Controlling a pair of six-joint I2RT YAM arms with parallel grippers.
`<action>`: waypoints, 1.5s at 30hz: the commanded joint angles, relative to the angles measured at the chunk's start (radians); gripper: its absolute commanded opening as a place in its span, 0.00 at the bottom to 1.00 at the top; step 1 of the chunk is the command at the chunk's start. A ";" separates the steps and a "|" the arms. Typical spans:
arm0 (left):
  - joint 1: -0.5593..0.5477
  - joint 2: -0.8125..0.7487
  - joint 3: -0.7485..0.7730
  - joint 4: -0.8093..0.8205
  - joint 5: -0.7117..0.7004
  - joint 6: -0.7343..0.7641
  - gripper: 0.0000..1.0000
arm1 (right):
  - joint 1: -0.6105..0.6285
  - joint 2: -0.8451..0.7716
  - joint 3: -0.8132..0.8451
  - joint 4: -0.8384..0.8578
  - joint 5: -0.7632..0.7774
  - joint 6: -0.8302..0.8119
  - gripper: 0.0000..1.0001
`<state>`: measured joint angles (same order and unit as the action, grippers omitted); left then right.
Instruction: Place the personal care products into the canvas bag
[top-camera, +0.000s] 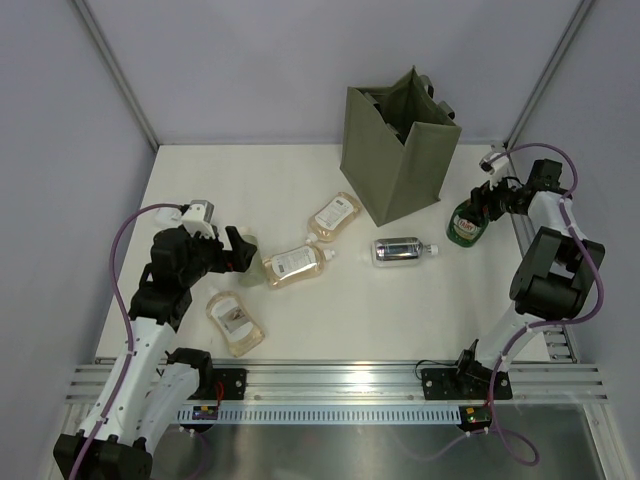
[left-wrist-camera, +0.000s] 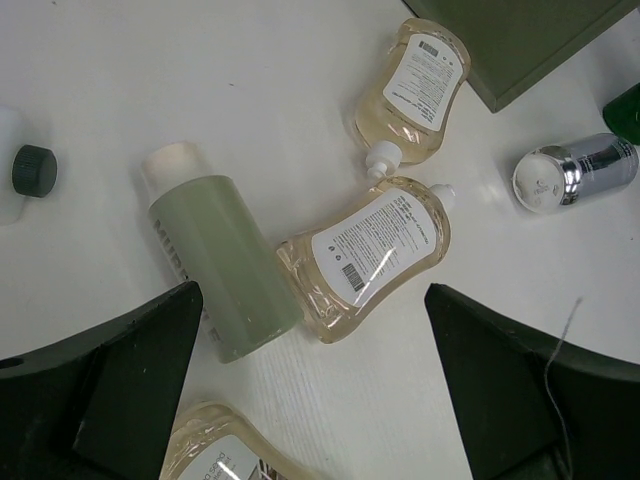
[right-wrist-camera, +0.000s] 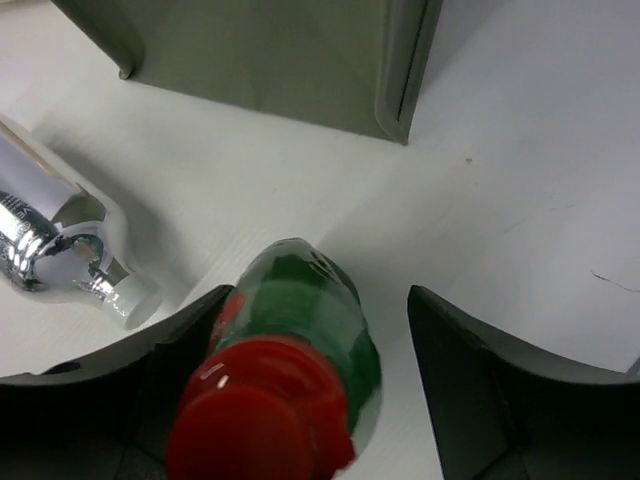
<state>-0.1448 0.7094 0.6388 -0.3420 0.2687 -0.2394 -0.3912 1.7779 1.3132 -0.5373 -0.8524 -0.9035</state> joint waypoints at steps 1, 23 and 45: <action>-0.004 0.001 0.030 0.047 0.023 0.014 0.99 | 0.011 0.057 0.092 -0.108 -0.056 -0.118 0.69; -0.004 -0.014 0.018 0.080 0.084 0.014 0.99 | 0.106 -0.364 0.243 0.026 -0.244 0.888 0.00; -0.013 0.024 -0.004 0.101 0.141 0.011 0.99 | 0.463 0.494 1.377 0.373 0.535 1.157 0.00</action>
<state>-0.1547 0.7177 0.6384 -0.2840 0.3885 -0.2390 0.0494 2.2841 2.6343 -0.3065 -0.4328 0.3233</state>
